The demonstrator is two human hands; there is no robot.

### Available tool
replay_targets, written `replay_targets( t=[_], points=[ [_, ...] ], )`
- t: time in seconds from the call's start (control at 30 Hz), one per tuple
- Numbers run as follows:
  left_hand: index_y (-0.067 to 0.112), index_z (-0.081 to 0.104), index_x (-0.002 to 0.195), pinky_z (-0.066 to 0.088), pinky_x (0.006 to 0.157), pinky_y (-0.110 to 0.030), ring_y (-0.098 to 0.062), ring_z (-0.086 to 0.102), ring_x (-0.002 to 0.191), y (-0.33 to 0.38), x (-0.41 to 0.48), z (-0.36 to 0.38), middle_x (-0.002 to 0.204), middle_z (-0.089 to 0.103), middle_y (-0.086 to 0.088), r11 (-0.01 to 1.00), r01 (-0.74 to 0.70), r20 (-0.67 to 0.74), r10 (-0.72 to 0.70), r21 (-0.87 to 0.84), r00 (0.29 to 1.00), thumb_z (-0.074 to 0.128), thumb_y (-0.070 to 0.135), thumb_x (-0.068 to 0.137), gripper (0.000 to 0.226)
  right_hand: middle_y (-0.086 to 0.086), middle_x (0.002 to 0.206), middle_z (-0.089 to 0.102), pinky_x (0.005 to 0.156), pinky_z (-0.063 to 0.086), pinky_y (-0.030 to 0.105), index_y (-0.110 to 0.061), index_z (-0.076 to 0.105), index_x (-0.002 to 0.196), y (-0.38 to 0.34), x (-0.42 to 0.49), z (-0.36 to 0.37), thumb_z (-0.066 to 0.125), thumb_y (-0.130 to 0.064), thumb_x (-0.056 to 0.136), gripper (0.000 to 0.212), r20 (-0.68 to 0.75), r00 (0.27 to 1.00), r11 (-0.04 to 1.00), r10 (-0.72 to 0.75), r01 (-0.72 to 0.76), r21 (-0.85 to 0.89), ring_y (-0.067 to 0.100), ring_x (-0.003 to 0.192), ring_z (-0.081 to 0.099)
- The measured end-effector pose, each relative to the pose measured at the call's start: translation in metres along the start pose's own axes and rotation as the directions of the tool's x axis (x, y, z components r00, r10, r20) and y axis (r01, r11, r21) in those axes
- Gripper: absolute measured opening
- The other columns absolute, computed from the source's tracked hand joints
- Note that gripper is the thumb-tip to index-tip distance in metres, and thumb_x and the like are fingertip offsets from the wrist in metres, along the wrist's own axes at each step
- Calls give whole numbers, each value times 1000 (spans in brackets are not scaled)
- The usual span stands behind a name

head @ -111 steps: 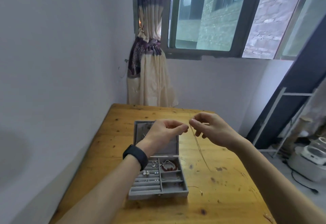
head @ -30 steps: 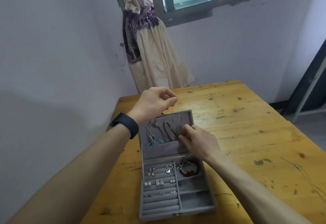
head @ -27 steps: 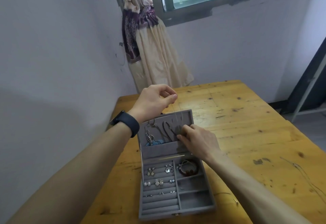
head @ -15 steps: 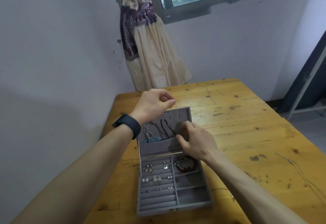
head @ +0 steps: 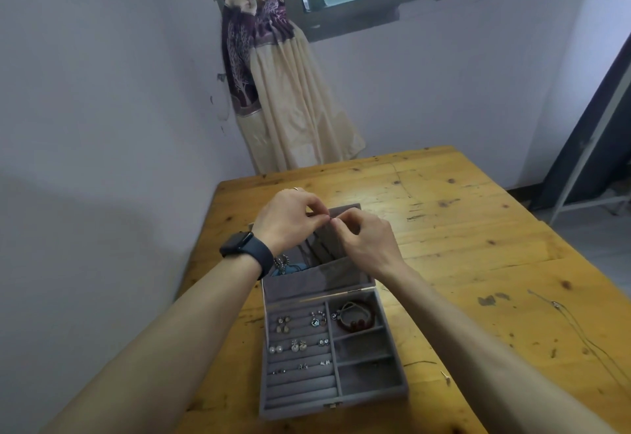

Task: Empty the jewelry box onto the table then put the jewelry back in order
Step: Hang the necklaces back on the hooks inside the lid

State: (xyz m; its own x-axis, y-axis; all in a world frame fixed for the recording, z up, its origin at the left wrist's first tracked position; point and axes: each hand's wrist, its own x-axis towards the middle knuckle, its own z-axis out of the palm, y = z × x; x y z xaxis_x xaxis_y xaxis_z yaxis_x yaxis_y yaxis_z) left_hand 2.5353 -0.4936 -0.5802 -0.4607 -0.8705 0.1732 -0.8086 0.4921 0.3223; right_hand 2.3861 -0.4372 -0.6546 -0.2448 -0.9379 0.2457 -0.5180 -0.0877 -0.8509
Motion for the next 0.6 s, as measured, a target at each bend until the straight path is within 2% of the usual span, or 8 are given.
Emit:
replay_targets(
  t=[0.1, 0.17, 0.2, 0.27, 0.33, 0.37, 0.47, 0.6],
  points=[
    [34, 75, 88, 48, 94, -38, -15, 52, 115, -3, -1, 7, 121, 60, 8, 988, -28, -43, 35, 152, 998, 74, 42, 85, 9, -3, 98, 60, 77, 48, 34, -23, 70, 90, 5, 0, 5, 59, -43, 94, 23, -78, 996, 980, -40, 24, -196, 18, 92, 56],
    [33, 75, 88, 45, 99, -36, -17, 52, 120, -6, 1, 11, 129, 57, 4, 992, -10, -42, 15, 122, 999, 74, 40, 85, 8, 3, 115, 52, 84, 46, 36, -21, 70, 89, 9, 1, 9, 59, -44, 93, 26, -182, 978, 946, -98, 35, -323, 22, 104, 47],
    [32, 75, 89, 44, 100, -33, -17, 53, 120, -7, 2, 14, 130, 57, 3, 997, 12, -32, -9, 73, 999, 74, 39, 86, 7, 5, 124, 49, 89, 45, 37, -21, 70, 89, 12, 2, 11, 59, -43, 93, 25, -206, 972, 942, -110, 36, -335, 25, 110, 44],
    [32, 72, 90, 44, 99, -31, -17, 55, 117, -9, 5, 19, 124, 59, 2, 999, 42, 9, -42, -7, 999, 72, 36, 87, 5, 9, 135, 46, 97, 42, 37, -21, 70, 92, 15, 5, 14, 60, -41, 94, 22, -162, 986, 974, -49, 11, -228, 26, 121, 44],
    [31, 70, 90, 48, 95, -36, -18, 59, 109, -11, 7, 22, 112, 64, 2, 999, 40, 34, -39, -12, 999, 70, 35, 89, 4, 7, 131, 51, 95, 41, 31, -23, 71, 94, 17, 6, 15, 61, -41, 94, 20, -75, 996, 994, 39, -46, -102, 23, 122, 51],
    [31, 69, 90, 50, 93, -38, -17, 60, 105, -12, 7, 23, 107, 67, 4, 999, 37, 34, -37, -16, 999, 70, 35, 90, 4, 5, 127, 53, 90, 42, 29, -24, 71, 94, 17, 5, 15, 61, -42, 94, 20, -63, 997, 994, 51, -57, -92, 21, 117, 55],
    [28, 73, 92, 52, 90, -36, -13, 62, 100, -15, 6, 21, 101, 70, 8, 997, 27, 18, -25, -66, 1000, 73, 35, 88, 8, 0, 120, 54, 81, 44, 29, -26, 70, 94, 17, 2, 15, 60, -46, 94, 22, -98, 994, 992, 53, -64, -111, 20, 104, 60],
    [30, 77, 87, 56, 86, -34, -6, 65, 91, -17, 2, 19, 91, 72, 15, 995, 13, -36, -17, -97, 999, 78, 35, 84, 6, -1, 115, 53, 81, 50, 37, -26, 67, 89, 10, 0, 19, 57, -49, 93, 25, -161, 985, 986, 61, -85, -143, 25, 99, 60]
  ],
)
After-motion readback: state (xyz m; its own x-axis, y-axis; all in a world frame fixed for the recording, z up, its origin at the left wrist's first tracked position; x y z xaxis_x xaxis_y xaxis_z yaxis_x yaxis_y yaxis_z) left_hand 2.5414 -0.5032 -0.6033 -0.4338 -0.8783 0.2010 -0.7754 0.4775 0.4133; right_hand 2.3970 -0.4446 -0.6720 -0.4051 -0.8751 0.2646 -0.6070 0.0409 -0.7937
